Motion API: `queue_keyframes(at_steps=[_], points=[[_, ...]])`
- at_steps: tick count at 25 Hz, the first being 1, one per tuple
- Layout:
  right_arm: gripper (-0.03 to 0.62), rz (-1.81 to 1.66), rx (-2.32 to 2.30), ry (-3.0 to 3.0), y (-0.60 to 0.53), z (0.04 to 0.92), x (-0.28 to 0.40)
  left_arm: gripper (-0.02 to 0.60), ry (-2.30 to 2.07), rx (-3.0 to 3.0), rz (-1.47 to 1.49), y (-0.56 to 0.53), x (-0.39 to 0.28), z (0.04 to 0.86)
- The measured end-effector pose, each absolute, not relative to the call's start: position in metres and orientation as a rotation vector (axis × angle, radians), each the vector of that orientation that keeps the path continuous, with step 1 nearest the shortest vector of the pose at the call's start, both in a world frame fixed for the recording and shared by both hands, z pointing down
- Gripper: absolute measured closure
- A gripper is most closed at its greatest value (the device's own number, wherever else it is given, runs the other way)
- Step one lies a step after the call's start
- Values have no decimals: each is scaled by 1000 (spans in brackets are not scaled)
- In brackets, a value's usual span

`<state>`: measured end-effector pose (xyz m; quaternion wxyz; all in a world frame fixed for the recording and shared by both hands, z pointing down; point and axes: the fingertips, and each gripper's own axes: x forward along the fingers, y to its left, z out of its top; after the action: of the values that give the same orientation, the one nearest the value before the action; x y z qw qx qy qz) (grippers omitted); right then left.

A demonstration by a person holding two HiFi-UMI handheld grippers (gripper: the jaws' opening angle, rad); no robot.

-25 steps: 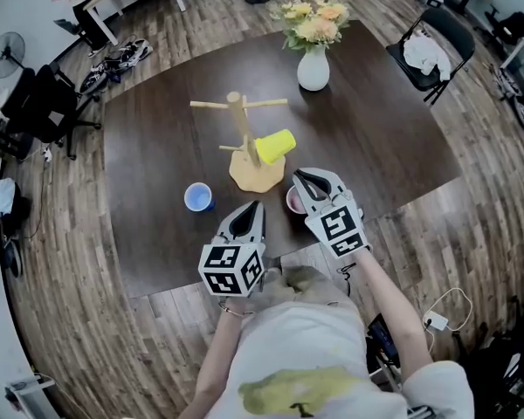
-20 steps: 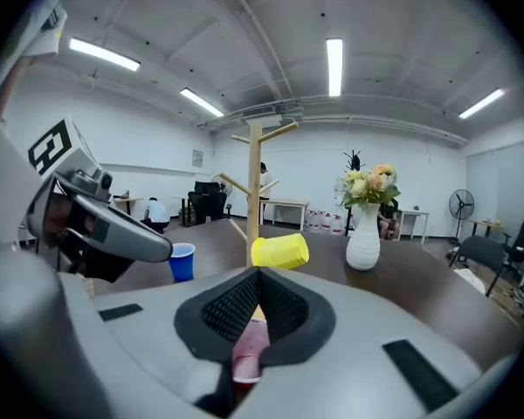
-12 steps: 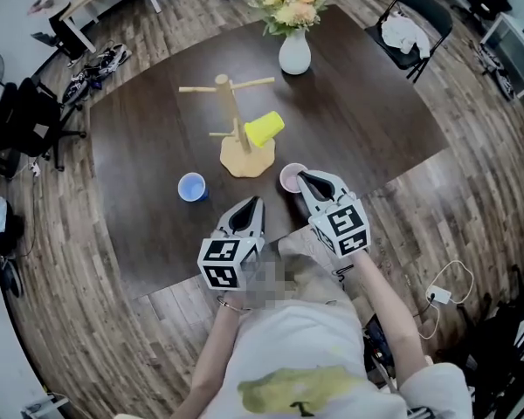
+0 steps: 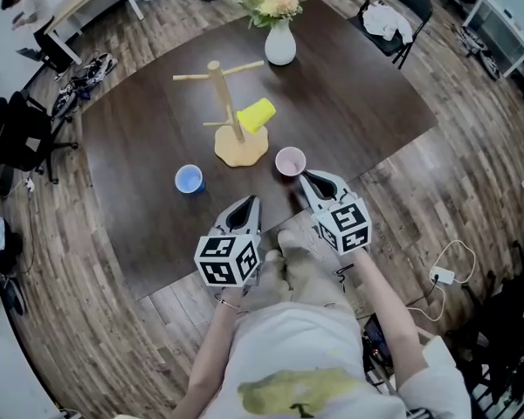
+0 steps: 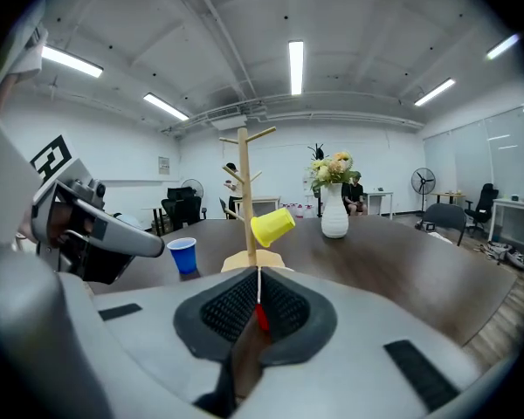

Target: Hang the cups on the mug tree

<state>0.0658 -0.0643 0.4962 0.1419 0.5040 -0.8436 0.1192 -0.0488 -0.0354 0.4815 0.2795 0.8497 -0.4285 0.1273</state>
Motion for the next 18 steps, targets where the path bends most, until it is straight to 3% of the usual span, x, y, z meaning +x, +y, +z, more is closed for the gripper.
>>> queue_keyframes(at_steps=[9,11,18], points=[[559,383,1493,-2374,-64,524,69,566,-1128,2267,354,-28,-53,491],[496,405,1489,-2366,-66,530,69,566,-1136,2249,350,-29,-56,493],[399,429,1451,-2326,-81,551,66,566,-1151,2197,340,-37,-58,500]])
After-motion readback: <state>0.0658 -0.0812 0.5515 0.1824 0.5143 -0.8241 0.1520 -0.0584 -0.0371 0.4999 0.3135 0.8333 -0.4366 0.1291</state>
